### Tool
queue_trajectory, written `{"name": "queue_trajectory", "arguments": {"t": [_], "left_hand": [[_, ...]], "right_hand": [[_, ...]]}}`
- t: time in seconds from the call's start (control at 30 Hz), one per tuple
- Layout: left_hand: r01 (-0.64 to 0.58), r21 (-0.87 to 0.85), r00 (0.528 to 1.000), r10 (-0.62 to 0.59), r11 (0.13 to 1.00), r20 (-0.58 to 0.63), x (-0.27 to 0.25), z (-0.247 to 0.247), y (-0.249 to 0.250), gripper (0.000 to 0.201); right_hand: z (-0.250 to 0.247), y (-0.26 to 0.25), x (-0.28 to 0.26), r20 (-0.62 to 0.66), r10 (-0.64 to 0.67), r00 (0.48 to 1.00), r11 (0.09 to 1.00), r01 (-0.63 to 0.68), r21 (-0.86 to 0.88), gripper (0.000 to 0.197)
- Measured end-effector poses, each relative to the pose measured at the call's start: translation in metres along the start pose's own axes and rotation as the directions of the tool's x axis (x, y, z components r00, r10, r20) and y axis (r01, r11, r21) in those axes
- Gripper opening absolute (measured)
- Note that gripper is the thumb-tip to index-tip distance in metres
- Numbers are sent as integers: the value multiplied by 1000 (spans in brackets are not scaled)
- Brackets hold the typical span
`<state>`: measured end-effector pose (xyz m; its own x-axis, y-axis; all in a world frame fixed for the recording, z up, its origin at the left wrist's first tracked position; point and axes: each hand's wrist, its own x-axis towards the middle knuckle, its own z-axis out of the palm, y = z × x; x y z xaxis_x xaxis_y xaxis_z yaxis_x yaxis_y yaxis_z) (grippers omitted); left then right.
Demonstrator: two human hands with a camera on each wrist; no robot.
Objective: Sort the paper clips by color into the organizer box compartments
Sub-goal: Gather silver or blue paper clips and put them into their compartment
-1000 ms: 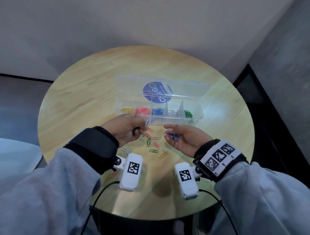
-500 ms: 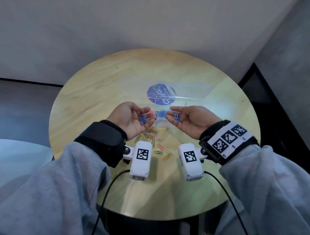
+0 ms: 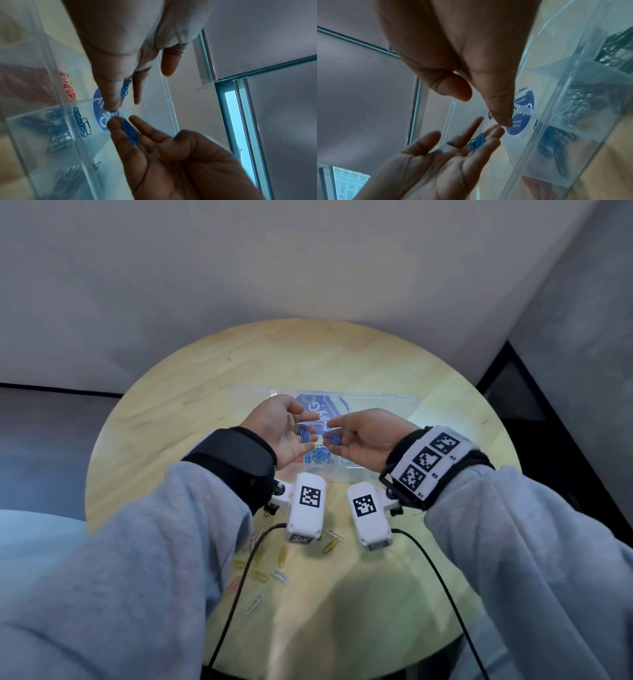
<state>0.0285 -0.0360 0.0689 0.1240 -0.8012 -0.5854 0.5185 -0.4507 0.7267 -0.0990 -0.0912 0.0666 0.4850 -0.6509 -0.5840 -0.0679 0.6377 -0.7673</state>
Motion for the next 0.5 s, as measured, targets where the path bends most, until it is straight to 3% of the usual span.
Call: {"name": "queue_trajectory", "arguments": {"t": [0.1, 0.27, 0.37, 0.43, 0.5], "left_hand": [[9, 21, 1000, -9, 1000, 2, 3, 3, 1, 35], [-41, 35, 998, 40, 999, 41, 0, -3, -3, 36], [-86, 205, 996, 79, 975, 43, -18, -4, -7, 31], [-49, 492, 999, 46, 869, 18, -32, 2, -16, 27], [33, 749, 999, -31, 662, -17, -41, 9, -27, 21]], "right_hand": [[0, 2, 5, 3, 2, 1000, 999, -2, -49, 40], [-9, 4, -8, -2, -71, 997, 991, 70, -110, 33], [-21, 11, -26, 26, -125, 992, 956, 127, -266, 25], [-29, 21, -39, 94, -93, 991, 898, 124, -423, 19], [-33, 33, -48, 129, -38, 991, 804, 107, -586, 15]]}}
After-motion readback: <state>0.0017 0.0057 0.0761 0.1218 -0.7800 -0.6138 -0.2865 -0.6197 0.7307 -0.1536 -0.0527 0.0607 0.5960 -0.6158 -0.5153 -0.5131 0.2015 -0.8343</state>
